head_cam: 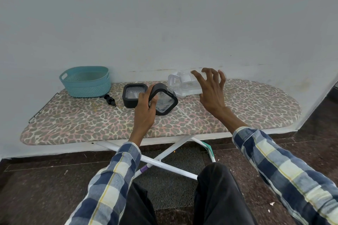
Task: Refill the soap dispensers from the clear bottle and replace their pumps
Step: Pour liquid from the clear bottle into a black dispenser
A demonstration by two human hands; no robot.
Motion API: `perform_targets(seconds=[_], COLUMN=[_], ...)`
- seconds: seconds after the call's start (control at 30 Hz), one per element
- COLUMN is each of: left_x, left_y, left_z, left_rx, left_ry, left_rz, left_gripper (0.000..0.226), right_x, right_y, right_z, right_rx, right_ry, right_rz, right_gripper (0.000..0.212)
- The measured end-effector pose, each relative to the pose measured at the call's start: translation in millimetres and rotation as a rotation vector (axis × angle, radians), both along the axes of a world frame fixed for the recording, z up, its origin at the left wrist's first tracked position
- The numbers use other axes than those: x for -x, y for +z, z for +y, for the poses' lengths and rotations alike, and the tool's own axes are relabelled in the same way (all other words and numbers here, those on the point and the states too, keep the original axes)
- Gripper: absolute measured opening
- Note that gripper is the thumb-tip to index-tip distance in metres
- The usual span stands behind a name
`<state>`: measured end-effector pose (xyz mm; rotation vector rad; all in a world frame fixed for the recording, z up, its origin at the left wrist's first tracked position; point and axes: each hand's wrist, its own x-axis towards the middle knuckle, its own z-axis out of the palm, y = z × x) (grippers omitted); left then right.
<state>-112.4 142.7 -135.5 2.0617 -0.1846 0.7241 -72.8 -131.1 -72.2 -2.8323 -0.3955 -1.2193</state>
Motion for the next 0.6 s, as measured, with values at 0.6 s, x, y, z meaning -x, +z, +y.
perform_targets(seconds=[0.6], left_x=[1.0], left_y=[-0.3], left_z=[0.6], left_rx=[0.01], left_ry=[-0.018], left_rz=[-0.015], left_gripper=[0.057], right_x=[0.4], right_y=[0.1], right_z=[-0.1], right_rx=[0.0], right_ry=[-0.001], right_rz=[0.009], right_gripper=[0.107])
